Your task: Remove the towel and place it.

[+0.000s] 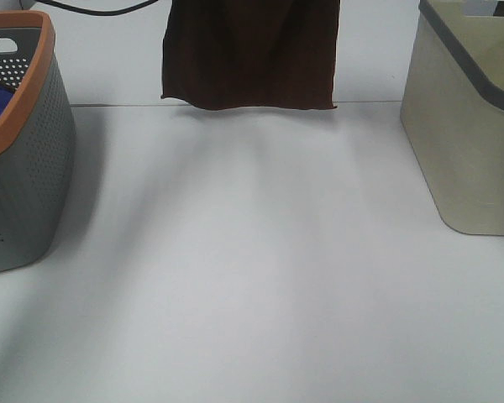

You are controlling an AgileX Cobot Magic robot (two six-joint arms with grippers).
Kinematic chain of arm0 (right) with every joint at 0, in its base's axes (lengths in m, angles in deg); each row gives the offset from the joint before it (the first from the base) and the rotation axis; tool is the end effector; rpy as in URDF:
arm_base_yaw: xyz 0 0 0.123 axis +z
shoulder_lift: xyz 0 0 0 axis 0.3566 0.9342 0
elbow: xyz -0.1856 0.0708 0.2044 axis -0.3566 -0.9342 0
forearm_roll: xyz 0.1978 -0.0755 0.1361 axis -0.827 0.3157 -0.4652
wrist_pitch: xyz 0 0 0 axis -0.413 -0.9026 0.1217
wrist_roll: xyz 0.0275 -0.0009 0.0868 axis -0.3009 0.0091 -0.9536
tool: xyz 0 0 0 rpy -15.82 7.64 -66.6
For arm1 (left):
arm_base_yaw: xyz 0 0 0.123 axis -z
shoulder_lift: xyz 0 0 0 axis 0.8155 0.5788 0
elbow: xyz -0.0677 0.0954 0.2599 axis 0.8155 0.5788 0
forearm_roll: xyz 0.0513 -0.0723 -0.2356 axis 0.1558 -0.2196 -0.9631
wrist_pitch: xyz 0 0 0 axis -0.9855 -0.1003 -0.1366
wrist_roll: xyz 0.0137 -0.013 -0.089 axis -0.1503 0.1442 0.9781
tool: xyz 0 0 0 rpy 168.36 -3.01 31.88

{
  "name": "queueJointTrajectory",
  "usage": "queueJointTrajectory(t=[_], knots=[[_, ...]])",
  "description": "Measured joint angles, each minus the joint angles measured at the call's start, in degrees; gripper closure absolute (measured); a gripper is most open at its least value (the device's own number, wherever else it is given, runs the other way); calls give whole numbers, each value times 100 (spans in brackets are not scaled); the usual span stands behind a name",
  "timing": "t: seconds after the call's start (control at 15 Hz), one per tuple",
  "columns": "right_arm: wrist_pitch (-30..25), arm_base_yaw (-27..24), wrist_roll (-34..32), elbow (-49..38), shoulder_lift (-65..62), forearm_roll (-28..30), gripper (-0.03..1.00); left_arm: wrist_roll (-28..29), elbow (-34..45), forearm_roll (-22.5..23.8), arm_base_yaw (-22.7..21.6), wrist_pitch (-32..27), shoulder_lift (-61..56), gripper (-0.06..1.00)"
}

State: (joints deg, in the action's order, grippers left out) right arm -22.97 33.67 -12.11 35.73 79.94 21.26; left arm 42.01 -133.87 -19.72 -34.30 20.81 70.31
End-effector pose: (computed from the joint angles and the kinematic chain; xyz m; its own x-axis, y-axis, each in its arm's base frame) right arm 0.4862 0.1279 0.3101 0.3669 -0.7418 -0.5613 -0.1772 0.5366 -0.8250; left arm 0.5105 -0.1943 0.3035 0.2831 0.4585 -0.8424 0.2905 0.7961 0.5309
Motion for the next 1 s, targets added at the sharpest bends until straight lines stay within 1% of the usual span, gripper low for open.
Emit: queueJointTrajectory(t=[0.13,0.27,0.47,0.6,0.67,0.8,0.87,0.93,1.0], knots=[[63,-149,0,372,189,-120,94,-435,0,6,0,407,155,94],[166,-264,-57,705,372,-235,94,-808,-74,17,-52,590,286,94],[223,-338,-338,808,544,-275,94,-894,-516,-138,-206,607,418,94],[218,-338,-602,808,670,-281,94,-894,-567,-195,-229,584,470,94],[172,-338,-831,808,722,-281,94,-894,-579,-201,-223,516,521,94],[-115,-338,-1266,796,773,-275,94,-894,-579,-201,-195,11,625,94],[-223,-338,-1358,779,773,-252,94,-894,-579,-201,-189,-138,630,94],[-533,-298,-1581,699,756,-172,94,-894,-579,-206,-138,-539,630,94],[-1134,-160,-1856,498,665,-29,94,-894,-579,-206,-40,-1014,619,94]])
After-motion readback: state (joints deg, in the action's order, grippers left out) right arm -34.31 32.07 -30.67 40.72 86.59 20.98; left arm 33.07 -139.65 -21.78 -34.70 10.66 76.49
